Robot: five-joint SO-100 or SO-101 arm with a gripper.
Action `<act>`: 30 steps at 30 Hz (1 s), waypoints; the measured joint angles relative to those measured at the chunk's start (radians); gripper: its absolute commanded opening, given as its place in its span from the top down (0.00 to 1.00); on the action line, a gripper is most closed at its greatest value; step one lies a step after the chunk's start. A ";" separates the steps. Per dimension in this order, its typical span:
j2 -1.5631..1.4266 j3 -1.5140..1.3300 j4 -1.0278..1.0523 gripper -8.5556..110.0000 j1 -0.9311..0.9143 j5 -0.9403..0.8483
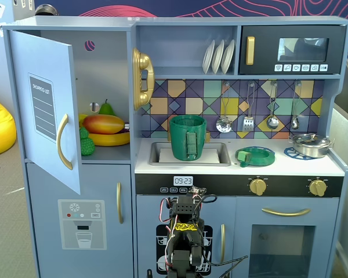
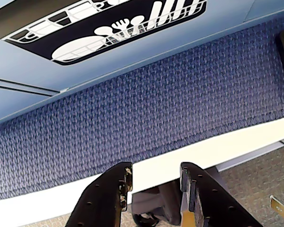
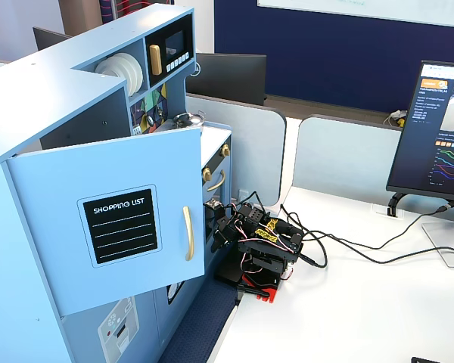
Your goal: Close the left cabinet door
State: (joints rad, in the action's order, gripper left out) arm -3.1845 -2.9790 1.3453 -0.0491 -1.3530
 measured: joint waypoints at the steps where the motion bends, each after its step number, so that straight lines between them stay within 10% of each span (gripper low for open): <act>1: 0.000 0.000 0.000 0.93 0.000 0.000; 19: 0.000 -0.006 0.012 0.93 0.011 -0.189; 30: 0.164 0.330 -0.167 0.93 0.534 -0.037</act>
State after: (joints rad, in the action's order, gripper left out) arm -3.0204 -2.6492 1.1781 0.4847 -1.3898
